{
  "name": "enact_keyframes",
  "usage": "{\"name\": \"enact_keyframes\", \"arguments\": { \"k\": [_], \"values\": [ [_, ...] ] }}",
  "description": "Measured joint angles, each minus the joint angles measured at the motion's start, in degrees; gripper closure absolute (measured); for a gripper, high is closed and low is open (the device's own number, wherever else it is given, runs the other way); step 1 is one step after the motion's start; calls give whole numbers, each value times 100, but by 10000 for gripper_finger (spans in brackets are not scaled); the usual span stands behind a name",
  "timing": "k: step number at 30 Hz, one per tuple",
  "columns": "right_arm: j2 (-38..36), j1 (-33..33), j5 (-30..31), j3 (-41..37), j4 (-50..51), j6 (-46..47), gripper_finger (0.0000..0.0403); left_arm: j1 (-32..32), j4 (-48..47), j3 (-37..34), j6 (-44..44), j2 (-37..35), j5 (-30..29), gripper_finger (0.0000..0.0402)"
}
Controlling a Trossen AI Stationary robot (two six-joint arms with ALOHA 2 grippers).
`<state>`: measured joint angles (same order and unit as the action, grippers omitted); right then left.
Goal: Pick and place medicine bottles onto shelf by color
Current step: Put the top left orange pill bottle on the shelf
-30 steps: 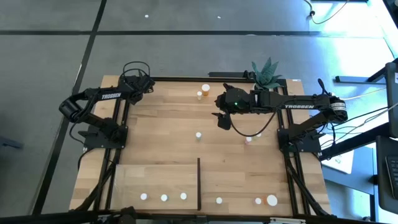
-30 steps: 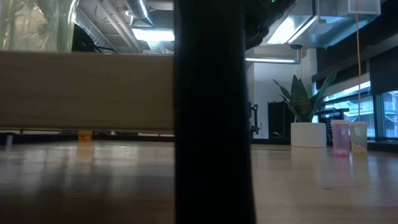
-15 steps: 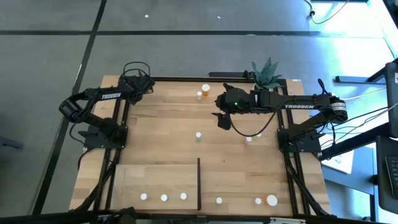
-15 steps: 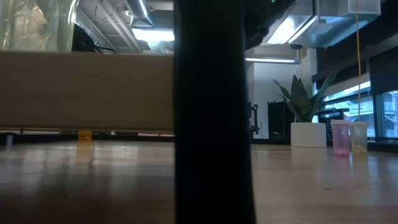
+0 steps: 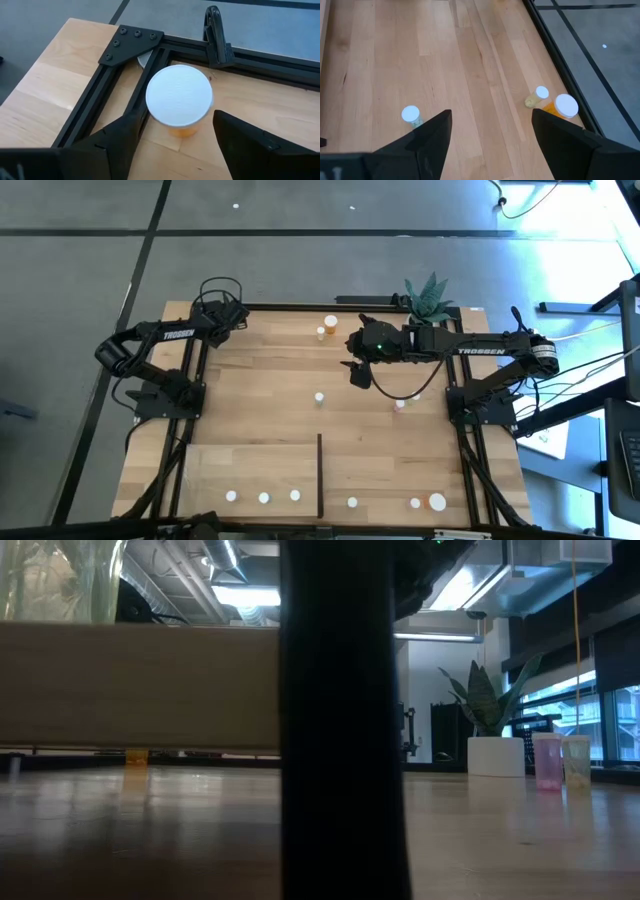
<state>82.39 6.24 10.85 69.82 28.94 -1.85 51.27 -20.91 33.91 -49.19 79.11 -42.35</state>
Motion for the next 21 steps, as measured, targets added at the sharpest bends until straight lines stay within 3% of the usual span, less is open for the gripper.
{"name": "enact_keyframes", "arguments": {
  "k": [21],
  "values": [
    [0, 1, 1, 0, 1, 1, 125, 0, 39, 0, -19, 288, -237, 155]
  ]
}}
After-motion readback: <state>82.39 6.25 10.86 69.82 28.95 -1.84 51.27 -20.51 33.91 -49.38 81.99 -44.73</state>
